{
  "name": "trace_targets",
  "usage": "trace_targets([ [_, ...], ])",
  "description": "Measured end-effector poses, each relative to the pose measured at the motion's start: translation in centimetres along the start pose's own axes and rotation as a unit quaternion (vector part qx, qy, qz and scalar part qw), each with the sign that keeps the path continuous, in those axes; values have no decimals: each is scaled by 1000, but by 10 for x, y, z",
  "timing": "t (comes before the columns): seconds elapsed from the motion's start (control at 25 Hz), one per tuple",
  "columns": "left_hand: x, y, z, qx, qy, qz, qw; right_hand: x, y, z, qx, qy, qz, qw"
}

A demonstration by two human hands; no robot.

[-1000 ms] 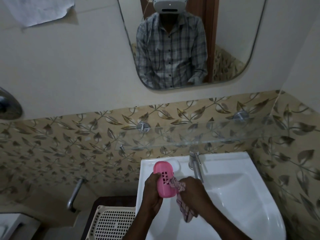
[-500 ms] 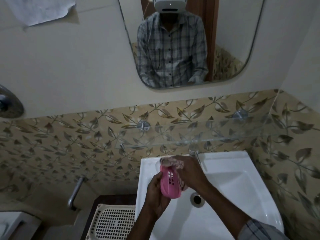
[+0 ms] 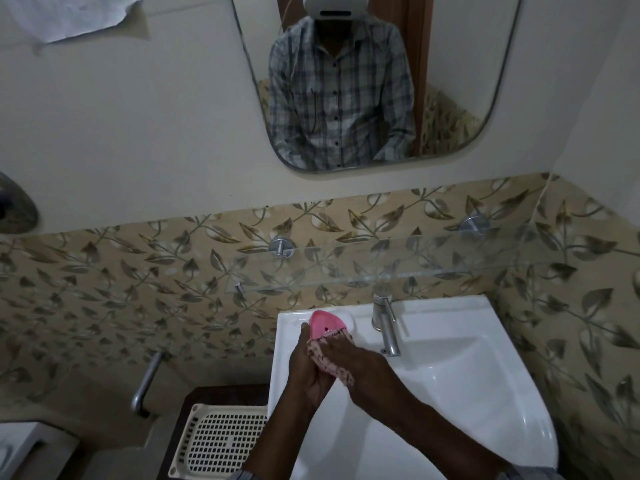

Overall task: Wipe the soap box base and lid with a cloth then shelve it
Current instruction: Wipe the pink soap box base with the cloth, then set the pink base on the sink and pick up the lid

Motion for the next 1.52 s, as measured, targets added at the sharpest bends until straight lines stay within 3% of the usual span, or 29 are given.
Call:
trace_targets([
  [0.08,3,4,3,7,-5,-4,1000,1,1,-19,81,-16,-38,996],
  [0.16,8,6,6,6,-11,-12,1000,20,19,-16,76,17,-20,997],
  [0.24,6,8,10,9,-31,13,999,34,35,-2,-47,104,67,991],
  [0.28,5,8,12,7,-32,26,999,30,35,3,-105,103,100,984],
  [0.4,5,12,17,-9,-7,23,1000,-3,24,2,-163,13,171,972],
  [0.44,7,17,17,-18,-3,37,999,2,28,0,-211,41,246,945],
  [0.56,16,26,7,-22,-10,69,997,26,73,-2,-361,195,402,819],
  [0.64,18,20,-5,4,-52,9,999,22,90,-5,-425,231,470,738],
  [0.8,2,-5,-29,60,-149,-55,985,-13,89,-15,-496,198,581,614],
  [0.88,-4,-12,-30,75,-140,-28,987,-23,86,-19,-505,156,609,591],
  [0.92,-6,-15,-29,84,-124,-9,989,-25,85,-19,-509,142,600,600],
  [0.96,-8,-18,-29,87,-104,10,991,-22,86,-18,-514,140,564,632],
  [1.08,-10,-17,-22,35,-50,28,998,2,79,-4,-491,139,250,823],
  [1.12,-14,-13,-20,13,-47,29,998,12,68,3,-455,149,153,865],
  [1.2,-23,-4,-19,-18,-40,41,998,25,39,17,-332,178,86,922],
  [1.28,-26,4,-17,-54,-18,57,997,20,18,20,-239,110,112,958],
  [1.36,-21,7,-13,-84,0,82,993,8,6,10,-209,24,125,970],
  [1.44,-19,8,-13,-104,1,122,987,4,5,-3,-204,54,150,966],
  [1.52,-20,9,-12,-131,-15,141,981,6,8,-11,-216,143,173,950],
])
Point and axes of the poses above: each hand's wrist, its own z-axis towards the middle knuckle, its own x-axis out of the back of the hand, y = z × x, the point moved 6 cm from there along z, towards the middle knuckle, and after that the axes turned 3 degrees about z, right-handed, at the moved point
